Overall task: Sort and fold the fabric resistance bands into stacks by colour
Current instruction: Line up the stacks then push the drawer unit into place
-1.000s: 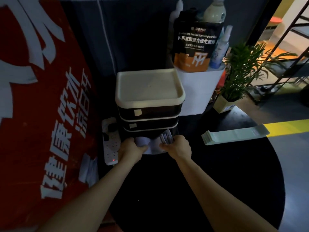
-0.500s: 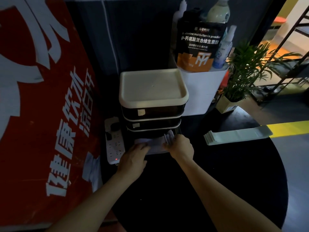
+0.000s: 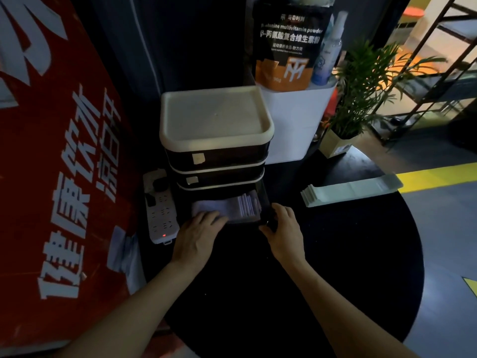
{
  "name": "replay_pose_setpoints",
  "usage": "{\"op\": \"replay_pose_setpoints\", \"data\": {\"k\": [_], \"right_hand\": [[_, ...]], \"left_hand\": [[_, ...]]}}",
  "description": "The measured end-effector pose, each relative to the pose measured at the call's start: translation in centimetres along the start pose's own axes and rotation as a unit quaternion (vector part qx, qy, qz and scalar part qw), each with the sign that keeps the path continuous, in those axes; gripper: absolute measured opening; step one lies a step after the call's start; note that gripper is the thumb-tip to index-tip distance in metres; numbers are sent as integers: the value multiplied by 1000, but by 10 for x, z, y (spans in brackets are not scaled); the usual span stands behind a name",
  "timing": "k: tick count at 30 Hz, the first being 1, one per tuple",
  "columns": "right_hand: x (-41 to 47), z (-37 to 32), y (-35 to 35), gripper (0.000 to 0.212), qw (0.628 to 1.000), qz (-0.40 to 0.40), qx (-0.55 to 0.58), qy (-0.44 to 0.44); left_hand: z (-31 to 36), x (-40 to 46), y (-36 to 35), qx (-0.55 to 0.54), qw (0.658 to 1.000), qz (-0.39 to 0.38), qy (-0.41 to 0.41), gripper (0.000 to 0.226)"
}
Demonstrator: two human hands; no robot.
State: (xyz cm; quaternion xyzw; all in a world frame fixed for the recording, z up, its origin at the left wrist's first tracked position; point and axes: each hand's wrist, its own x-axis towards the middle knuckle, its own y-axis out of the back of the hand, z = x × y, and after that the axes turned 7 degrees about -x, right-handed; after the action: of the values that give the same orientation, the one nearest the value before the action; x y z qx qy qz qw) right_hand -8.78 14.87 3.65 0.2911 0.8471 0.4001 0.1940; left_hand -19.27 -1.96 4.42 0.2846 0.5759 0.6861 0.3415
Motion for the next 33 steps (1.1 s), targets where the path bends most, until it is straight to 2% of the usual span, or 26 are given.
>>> {"op": "replay_pose_setpoints", "data": {"k": [2,6,9,14,17,19,22,23,25,29,33], "right_hand": [[3,-1,-2,55,1000,10,19,-3],[6,-1,-3,52,999,28,33,4],[12,-3,-2,50,999,31,32,10],[26,-11,-2,47,999,30,28,13],[37,-14,-3,48,999,31,23,10],[44,-16,-5,48,999,27,22,6],[54,-19,-8,48,999,28,26,1],[58,-18,-9,48,999,29,31,-4],[65,-16,-11,51,999,25,40,-11],[83,-11,-10,61,999,-9,34,-3],[101,-12,-5,63,998,-47,51,4]], "left_hand": [[-1,-2,-2,-16,1000,18,-4,37],[-3,2,0,-49,998,32,-2,46],[-5,7,4,-42,998,55,-11,32],[-10,18,8,-126,991,8,47,79],[-18,30,5,-101,994,14,45,86],[-22,36,4,-88,995,32,36,75],[-32,37,0,-40,993,98,50,41],[-36,35,-2,-29,990,119,71,36],[-42,31,-1,-34,978,155,133,41],[-61,32,1,-132,942,173,257,60],[-88,47,-9,-264,919,147,251,74]]}}
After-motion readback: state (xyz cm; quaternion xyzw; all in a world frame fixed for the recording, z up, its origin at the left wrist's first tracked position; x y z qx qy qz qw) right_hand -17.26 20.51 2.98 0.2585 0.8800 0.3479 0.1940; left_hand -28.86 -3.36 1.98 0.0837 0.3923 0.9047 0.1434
